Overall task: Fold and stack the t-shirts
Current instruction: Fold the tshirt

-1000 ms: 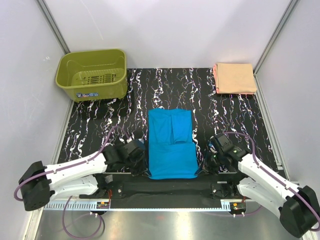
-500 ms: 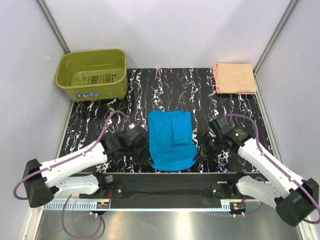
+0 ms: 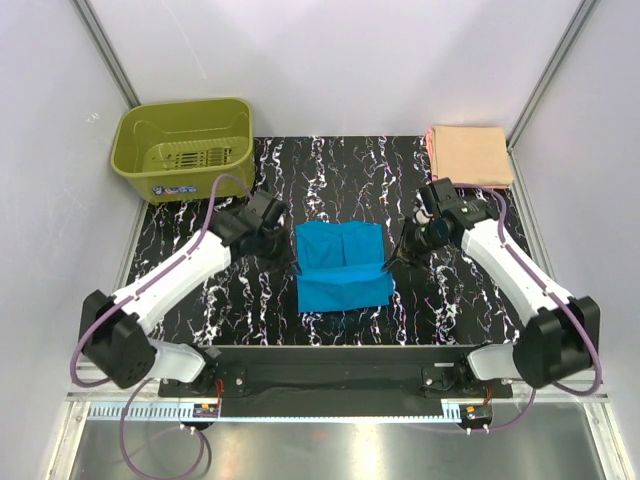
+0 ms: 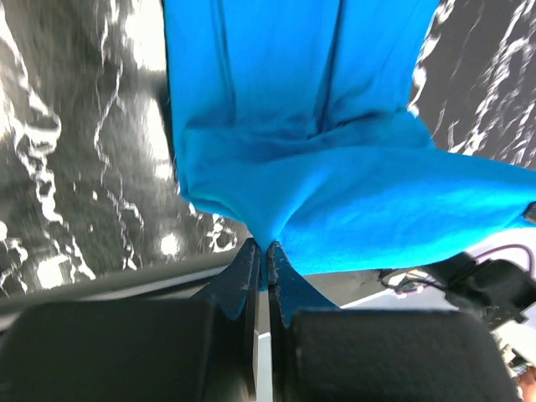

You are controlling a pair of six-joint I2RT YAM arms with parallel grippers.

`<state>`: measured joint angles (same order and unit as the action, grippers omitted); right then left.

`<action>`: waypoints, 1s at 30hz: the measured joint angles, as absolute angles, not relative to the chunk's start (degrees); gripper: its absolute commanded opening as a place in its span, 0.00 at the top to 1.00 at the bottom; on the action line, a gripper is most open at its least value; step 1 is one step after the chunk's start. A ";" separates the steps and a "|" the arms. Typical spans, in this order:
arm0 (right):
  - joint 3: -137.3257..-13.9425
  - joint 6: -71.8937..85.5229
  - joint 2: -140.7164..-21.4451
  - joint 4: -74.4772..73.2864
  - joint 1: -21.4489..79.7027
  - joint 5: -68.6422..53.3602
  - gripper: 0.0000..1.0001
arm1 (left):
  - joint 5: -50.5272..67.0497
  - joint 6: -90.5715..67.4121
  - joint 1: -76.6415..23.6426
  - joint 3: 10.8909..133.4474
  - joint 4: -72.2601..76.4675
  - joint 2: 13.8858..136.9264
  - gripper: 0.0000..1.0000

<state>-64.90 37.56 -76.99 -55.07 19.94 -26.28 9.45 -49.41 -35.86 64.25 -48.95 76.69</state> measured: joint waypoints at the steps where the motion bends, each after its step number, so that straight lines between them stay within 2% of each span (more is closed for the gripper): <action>1: -65.95 37.06 -78.26 -54.89 19.35 -26.70 1.00 | 10.15 -48.51 -34.76 65.65 -48.95 77.95 1.00; 10: -73.97 34.24 -88.86 -53.01 15.77 -30.74 1.00 | 15.81 -41.82 -25.39 74.56 -47.62 87.31 1.00; 18: -82.37 33.04 -97.78 -52.51 13.32 -33.43 1.00 | 20.60 -38.52 -21.04 82.28 -46.39 97.58 1.00; 25: -87.99 32.82 -106.08 -51.31 11.07 -35.86 1.00 | 23.05 -36.88 -19.09 89.25 -45.65 106.28 0.93; 26: -88.95 32.82 -107.57 -50.61 10.83 -36.18 0.99 | 23.33 -36.64 -18.85 90.52 -45.45 107.72 0.89; 28: -90.30 32.82 -110.17 -49.34 10.46 -36.88 0.95 | 23.62 -36.01 -18.37 93.51 -45.36 110.76 0.82; 29: -91.24 32.84 -111.72 -48.84 10.17 -37.23 0.89 | 23.64 -35.73 -18.11 95.02 -45.21 112.33 0.80; 30: -92.53 32.91 -113.67 -47.97 9.82 -37.47 0.87 | 23.53 -35.57 -17.87 96.57 -45.10 113.84 0.74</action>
